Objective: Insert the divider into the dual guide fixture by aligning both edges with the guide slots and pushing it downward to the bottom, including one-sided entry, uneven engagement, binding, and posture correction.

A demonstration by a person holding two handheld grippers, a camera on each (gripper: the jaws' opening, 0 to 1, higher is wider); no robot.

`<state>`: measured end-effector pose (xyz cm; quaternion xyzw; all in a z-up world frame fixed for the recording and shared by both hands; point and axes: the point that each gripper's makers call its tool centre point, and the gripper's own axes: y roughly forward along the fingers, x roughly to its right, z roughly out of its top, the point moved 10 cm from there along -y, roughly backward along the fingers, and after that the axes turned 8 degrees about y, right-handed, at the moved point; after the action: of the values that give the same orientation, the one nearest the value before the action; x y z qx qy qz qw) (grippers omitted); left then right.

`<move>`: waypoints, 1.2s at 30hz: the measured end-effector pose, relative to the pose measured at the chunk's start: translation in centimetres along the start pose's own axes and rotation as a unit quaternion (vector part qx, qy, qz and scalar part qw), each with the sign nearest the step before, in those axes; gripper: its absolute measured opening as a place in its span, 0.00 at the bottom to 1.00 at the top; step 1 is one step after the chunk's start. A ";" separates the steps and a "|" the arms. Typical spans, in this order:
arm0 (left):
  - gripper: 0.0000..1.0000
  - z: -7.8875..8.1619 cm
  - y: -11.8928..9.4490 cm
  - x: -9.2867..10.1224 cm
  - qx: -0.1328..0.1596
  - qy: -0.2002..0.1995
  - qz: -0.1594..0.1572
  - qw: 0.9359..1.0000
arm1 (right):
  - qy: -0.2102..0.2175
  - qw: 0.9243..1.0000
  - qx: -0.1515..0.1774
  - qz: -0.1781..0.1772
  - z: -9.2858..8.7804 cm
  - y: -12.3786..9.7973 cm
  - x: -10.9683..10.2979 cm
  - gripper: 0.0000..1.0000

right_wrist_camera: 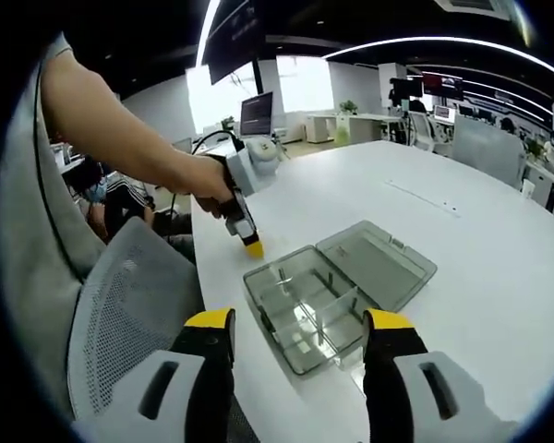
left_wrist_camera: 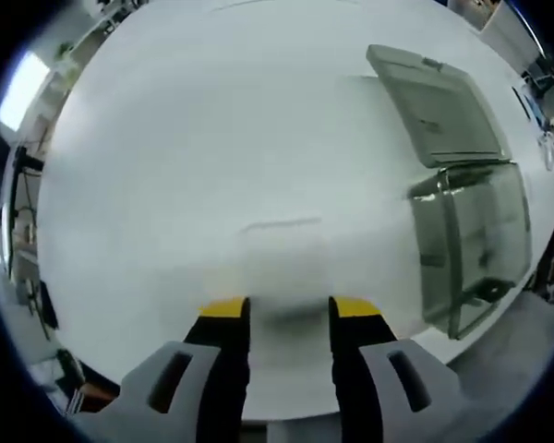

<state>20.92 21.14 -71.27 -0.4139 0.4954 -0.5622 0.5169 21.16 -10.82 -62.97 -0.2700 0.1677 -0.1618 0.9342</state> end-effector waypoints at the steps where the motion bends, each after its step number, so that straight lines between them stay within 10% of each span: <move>1: 0.32 0.0 0.1 -0.1 0.000 0.002 -0.001 1.000 | 0.002 1.000 0.001 0.000 0.0 0.0 0.0 0.53; 36: 0.30 -0.4 -0.4 -0.5 0.013 0.040 -0.028 0.999 | 0.005 1.000 0.004 -0.001 -0.1 -0.3 -0.1 0.52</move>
<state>20.56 21.68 -70.93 -0.3978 0.4962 -0.5988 0.4867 21.01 -11.05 -62.88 -0.2658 0.1710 -0.1650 0.9343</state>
